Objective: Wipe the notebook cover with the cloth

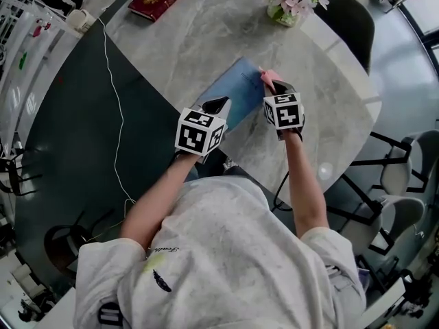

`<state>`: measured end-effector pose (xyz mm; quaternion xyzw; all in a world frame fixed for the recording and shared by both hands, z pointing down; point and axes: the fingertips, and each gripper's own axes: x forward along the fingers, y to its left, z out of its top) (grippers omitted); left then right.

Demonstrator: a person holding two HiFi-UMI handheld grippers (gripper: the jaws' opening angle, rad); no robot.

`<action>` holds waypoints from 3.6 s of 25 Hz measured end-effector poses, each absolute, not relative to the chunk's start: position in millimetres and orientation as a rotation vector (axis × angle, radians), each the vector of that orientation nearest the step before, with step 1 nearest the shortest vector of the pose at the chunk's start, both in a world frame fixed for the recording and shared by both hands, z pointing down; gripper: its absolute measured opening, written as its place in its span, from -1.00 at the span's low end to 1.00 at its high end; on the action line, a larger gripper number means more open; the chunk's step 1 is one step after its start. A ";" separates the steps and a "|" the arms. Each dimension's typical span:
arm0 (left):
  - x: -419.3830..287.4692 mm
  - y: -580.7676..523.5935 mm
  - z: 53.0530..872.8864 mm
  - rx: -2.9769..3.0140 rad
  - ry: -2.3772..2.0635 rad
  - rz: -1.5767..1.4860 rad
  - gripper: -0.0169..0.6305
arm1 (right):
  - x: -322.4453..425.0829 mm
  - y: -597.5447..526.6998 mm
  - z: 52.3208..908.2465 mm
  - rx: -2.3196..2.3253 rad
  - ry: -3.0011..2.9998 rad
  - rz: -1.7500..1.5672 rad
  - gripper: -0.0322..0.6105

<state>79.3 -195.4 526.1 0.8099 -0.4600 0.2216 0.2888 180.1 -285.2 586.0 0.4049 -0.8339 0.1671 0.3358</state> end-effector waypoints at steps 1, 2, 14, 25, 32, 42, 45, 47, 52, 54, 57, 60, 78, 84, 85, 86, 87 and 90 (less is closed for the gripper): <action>77.9 -196.0 526.2 2.164 -1.221 0.591 -0.93 | 178.6 -284.5 586.7 1.057 -2.171 0.441 -0.85; 76.5 -196.2 526.6 2.164 -1.213 0.588 -0.93 | 177.3 -283.2 587.5 1.058 -2.166 0.445 -0.85; 56.0 -182.8 526.5 2.192 -1.141 0.568 -0.93 | 156.2 -258.6 589.7 1.073 -2.129 0.465 -0.85; 40.7 -166.9 529.6 2.213 -1.080 0.562 -0.93 | 131.7 -224.8 591.1 1.085 -2.097 0.489 -0.85; 33.8 -161.1 528.5 2.238 -1.040 0.562 -0.93 | 119.0 -204.7 590.5 1.093 -2.082 0.500 -0.85; 25.2 -154.9 524.6 2.290 -0.956 0.559 -0.93 | 103.7 -180.0 588.9 1.139 -2.047 0.523 -0.85; 23.2 -152.3 524.3 2.308 -0.923 0.559 -0.93 | 97.8 -171.6 590.0 1.153 -2.034 0.530 -0.85; 21.7 -150.1 524.3 2.321 -0.898 0.560 -0.93 | 93.7 -165.5 591.1 1.163 -2.025 0.536 -0.85; 14.0 -147.6 524.5 2.346 -0.843 0.571 -0.93 | 83.0 -154.6 591.7 1.198 -2.001 0.558 -0.85; 11.3 -145.1 524.9 2.355 -0.821 0.575 -0.93 | 79.3 -149.3 592.3 1.213 -1.992 0.570 -0.85; 7.2 -141.5 525.0 2.370 -0.786 0.580 -0.93 | 74.1 -141.6 592.7 1.239 -1.976 0.583 -0.85; 2.4 -138.9 524.7 2.381 -0.760 0.580 -0.93 | 68.3 -134.1 592.9 1.256 -1.962 0.593 -0.85; -6.3 -140.5 523.1 2.404 -0.713 0.585 -0.93 | 53.0 -119.4 575.5 1.322 -1.961 0.577 -0.85; -0.5 -150.6 520.4 2.400 -0.761 0.578 -0.93 | 74.6 -140.0 532.9 1.355 -2.018 0.481 -0.85; 0.1 -153.0 520.2 2.396 -0.775 0.576 -0.93 | 79.0 -145.6 525.4 1.361 -2.029 0.464 -0.85; 0.6 -155.3 519.8 2.392 -0.789 0.574 -0.93 | 83.3 -151.4 518.1 1.364 -2.040 0.446 -0.85; 1.1 -157.4 519.4 2.387 -0.804 0.571 -0.93 | 87.2 -157.6 511.4 1.365 -2.052 0.429 -0.85; 1.6 -165.5 518.9 2.368 -0.853 0.559 -0.93 | 95.6 -179.5 496.3 1.351 -2.094 0.381 -0.85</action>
